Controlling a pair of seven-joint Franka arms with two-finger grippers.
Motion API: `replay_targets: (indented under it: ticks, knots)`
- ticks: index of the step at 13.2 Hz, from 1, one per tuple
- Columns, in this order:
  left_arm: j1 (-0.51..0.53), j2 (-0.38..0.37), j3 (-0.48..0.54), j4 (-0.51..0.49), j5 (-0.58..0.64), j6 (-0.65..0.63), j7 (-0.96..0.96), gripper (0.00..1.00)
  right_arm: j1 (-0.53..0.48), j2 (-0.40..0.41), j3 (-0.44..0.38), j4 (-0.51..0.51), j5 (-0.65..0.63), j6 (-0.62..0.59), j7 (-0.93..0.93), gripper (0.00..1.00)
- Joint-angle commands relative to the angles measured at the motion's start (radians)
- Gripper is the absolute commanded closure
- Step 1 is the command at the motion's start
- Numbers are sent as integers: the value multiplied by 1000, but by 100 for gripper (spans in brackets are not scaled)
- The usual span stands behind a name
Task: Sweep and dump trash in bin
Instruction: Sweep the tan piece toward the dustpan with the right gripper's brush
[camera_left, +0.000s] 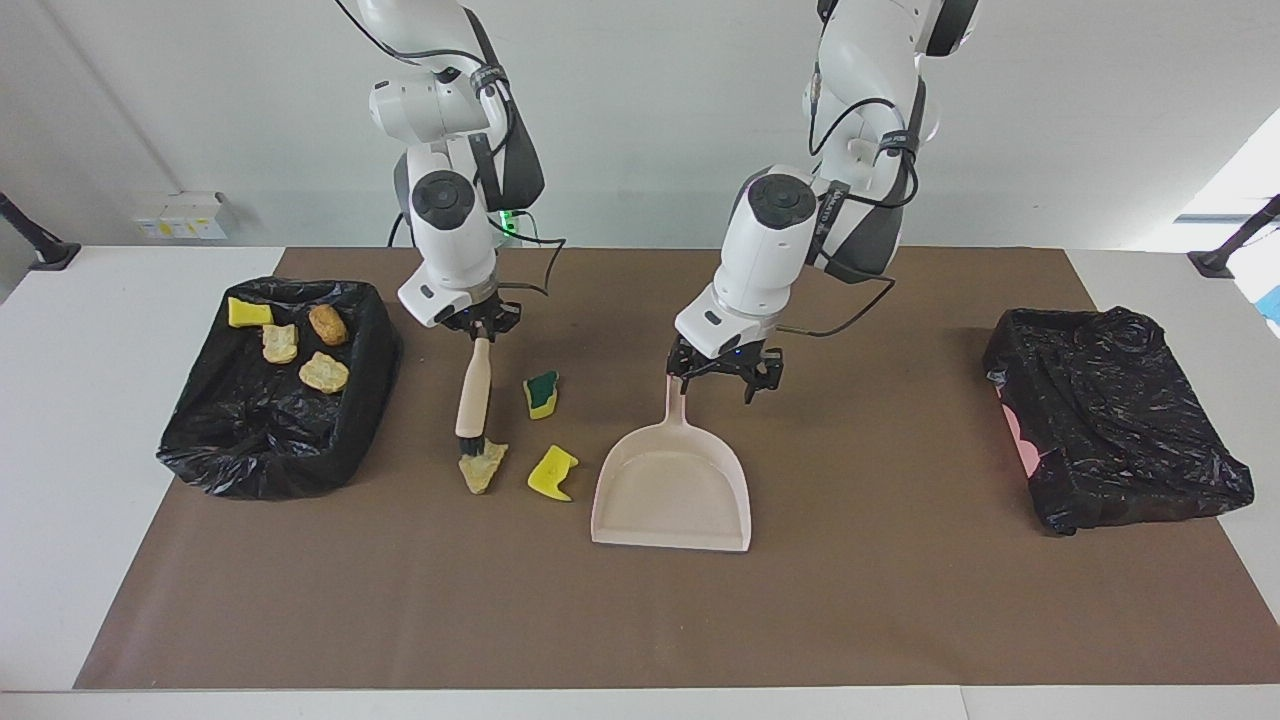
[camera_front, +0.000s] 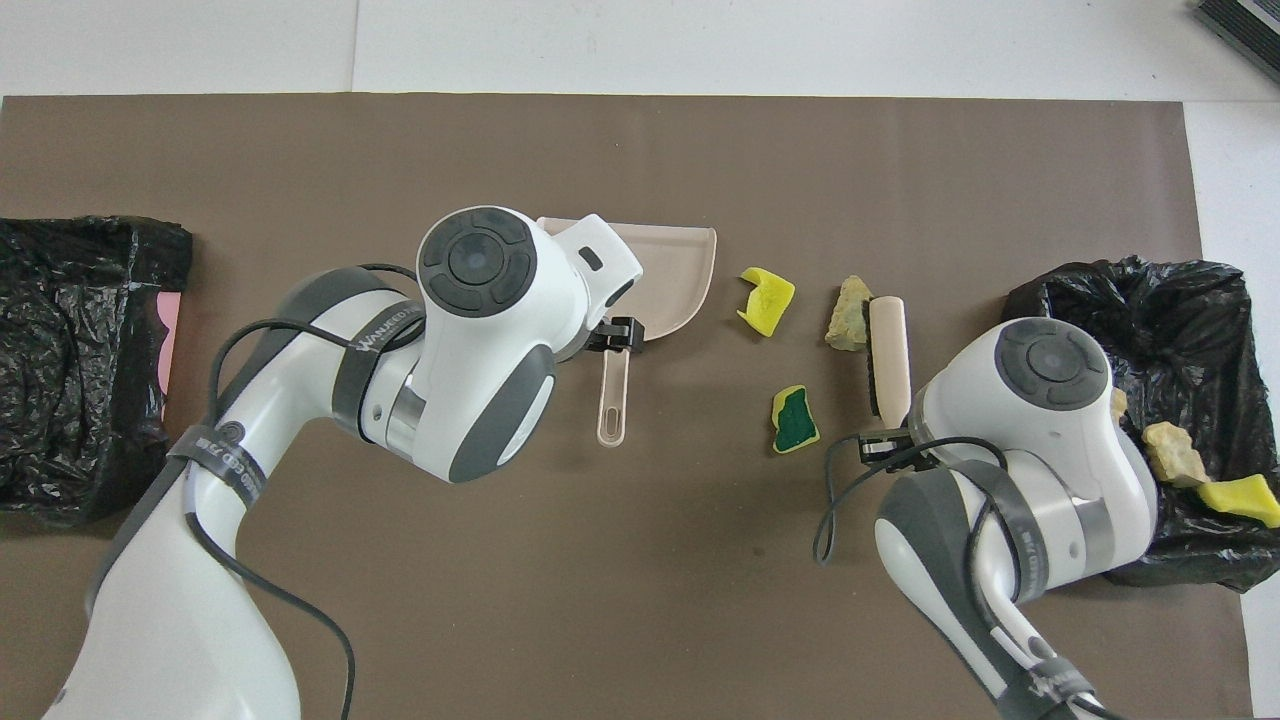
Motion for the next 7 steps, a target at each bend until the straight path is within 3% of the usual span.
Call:
replay_targets:
  ticks: [1,3,7]
  knots:
    - [-52,-38,16,-125,12,92,-39,0,-59,102,13,85,-85,14,-66,100]
    - [-60,-36,16,-144,7,122,-40,0,-64,159,11,127,-96,38,-98,100]
    - [-80,-47,14,-174,7,115,-46,0,-56,160,13,128,-99,32,-109,100]
